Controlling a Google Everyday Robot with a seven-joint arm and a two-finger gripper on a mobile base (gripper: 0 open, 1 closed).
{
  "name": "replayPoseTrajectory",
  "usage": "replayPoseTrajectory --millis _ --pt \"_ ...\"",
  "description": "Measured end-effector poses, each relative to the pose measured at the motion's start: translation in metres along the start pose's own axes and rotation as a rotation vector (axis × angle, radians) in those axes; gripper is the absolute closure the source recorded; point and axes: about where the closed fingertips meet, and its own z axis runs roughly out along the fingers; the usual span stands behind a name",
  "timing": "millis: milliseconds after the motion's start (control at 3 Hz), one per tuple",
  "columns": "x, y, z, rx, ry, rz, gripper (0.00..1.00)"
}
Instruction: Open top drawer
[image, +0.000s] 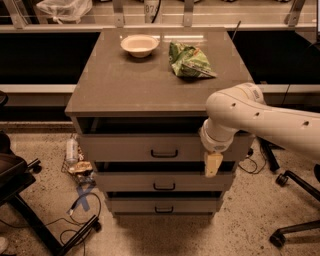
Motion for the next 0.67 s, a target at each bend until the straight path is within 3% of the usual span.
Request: replayPoseTrajectory --millis 667 --pt "0.013 0.033 -0.002 -0.053 0.016 0.049 0.64"
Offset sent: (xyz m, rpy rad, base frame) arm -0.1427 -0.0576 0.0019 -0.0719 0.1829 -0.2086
